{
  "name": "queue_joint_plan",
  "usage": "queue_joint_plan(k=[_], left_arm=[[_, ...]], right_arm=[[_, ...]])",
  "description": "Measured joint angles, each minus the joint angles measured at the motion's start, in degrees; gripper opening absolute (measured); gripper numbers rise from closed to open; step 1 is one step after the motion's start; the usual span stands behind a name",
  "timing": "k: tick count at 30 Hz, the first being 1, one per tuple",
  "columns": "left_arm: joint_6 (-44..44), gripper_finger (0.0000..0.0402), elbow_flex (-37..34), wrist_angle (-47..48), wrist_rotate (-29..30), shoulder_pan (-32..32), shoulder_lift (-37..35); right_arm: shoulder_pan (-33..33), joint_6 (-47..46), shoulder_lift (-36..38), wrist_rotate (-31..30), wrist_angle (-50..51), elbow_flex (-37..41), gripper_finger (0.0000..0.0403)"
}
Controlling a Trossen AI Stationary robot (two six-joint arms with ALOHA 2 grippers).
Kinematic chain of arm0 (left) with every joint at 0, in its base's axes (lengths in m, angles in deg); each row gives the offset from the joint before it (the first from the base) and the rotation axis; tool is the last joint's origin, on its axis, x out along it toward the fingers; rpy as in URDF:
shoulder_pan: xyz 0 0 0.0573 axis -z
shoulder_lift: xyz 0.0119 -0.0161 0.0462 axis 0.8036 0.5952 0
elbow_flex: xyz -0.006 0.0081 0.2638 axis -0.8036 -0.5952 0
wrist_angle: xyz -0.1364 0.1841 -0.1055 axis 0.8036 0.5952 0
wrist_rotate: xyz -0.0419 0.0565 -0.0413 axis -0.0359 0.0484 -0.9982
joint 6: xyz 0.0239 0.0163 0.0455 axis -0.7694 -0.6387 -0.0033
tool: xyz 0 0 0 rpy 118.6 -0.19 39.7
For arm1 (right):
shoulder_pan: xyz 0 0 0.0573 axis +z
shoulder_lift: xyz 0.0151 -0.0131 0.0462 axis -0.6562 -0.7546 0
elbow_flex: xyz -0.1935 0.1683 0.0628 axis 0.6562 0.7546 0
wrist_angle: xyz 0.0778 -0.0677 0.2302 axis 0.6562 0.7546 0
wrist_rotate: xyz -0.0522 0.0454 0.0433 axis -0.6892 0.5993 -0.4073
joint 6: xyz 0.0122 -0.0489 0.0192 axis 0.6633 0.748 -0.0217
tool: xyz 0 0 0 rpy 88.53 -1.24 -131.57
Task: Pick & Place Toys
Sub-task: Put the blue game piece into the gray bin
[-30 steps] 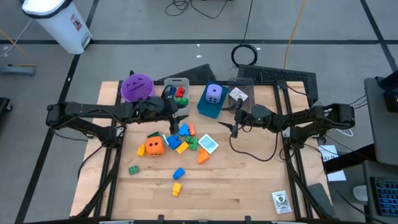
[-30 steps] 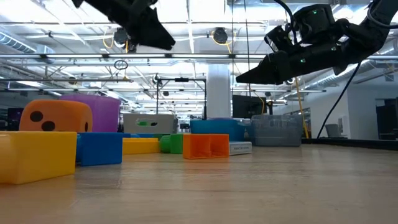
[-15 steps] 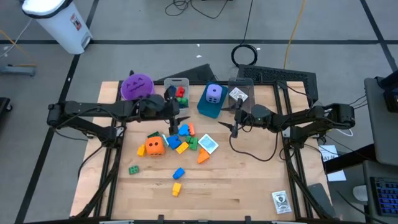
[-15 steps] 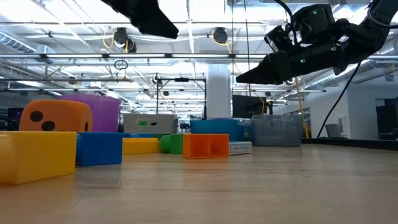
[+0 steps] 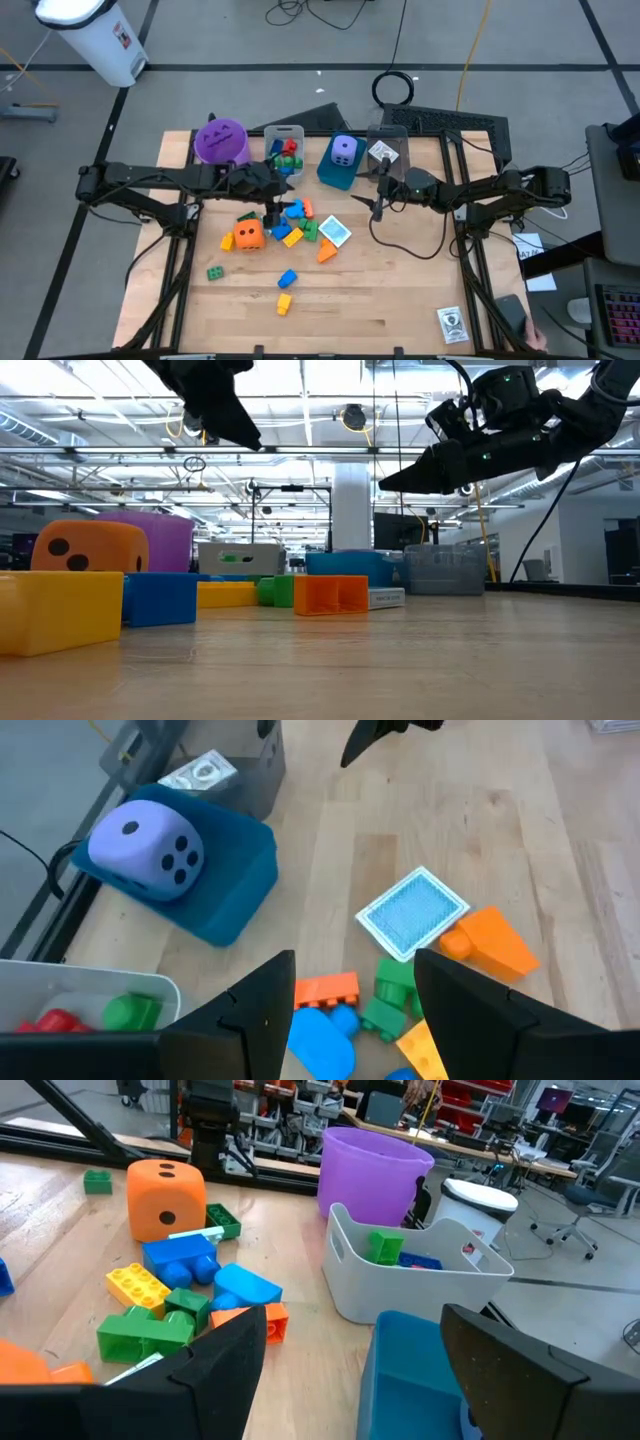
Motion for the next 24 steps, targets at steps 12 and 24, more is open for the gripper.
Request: queue_joint_plan(k=[12,24], left_arm=[[-5.4,0.0214,0.0,-4.8,0.5,-2.0,0.0],[-5.7,0.0214,0.0,-2.9,0.4,-2.3,0.0]], right_arm=[[0.1,0.0,0.0,0.0,0.0,0.0,0.0288],[0.1,0.0,0.0,0.0,0.0,0.0,0.0288]])
